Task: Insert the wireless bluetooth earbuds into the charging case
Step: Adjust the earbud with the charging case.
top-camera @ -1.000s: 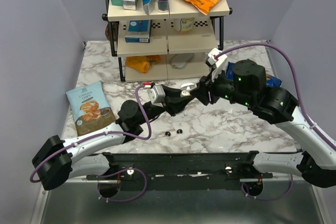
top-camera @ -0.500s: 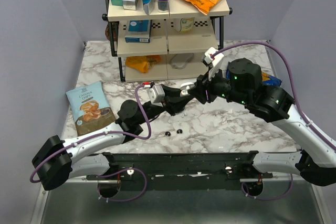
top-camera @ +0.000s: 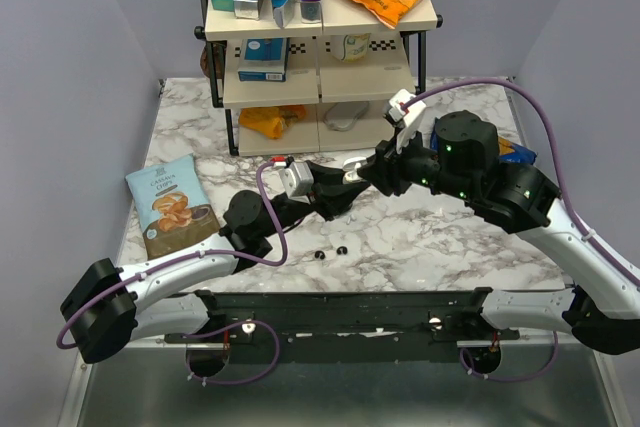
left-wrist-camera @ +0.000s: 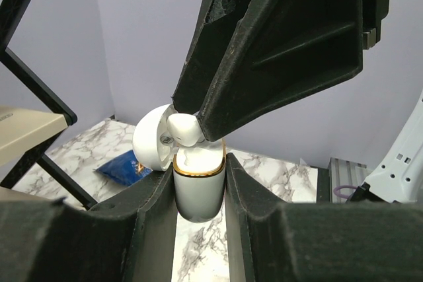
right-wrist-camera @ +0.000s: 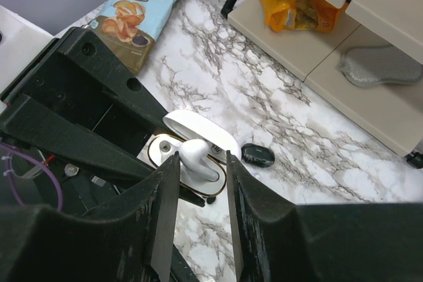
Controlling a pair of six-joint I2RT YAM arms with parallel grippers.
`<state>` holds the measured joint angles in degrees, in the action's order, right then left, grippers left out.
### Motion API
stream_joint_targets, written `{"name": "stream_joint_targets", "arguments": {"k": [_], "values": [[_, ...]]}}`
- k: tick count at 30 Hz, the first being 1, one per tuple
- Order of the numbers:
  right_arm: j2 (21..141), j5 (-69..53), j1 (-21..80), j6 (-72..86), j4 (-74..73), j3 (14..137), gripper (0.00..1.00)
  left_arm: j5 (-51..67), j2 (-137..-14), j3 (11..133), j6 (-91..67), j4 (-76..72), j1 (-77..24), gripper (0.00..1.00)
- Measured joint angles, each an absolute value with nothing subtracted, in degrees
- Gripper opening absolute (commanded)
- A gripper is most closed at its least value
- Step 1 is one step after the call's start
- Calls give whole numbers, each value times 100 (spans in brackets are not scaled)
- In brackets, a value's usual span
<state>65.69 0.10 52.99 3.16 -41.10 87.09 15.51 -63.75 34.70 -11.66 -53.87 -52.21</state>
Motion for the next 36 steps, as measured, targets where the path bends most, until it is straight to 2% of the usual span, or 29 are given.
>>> {"name": "stream_joint_targets", "arguments": {"k": [6, 28, 34, 36], "values": [[6602, 8, 5299, 316, -4071, 8709, 40, 1551, -6375, 3470, -1166, -5384, -5218, 0], [6558, 69, 5319, 362, -3896, 8565, 21, 1568, -6322, 3413, -1164, -5419, -5212, 0], [6499, 102, 5330, 434, -3824, 8493, 13, 1568, -6294, 3380, -1162, -5441, -5212, 0], [6486, 106, 5330, 454, -3800, 8473, 7, 1566, -6289, 3363, -1162, -5470, -5212, 0]]}}
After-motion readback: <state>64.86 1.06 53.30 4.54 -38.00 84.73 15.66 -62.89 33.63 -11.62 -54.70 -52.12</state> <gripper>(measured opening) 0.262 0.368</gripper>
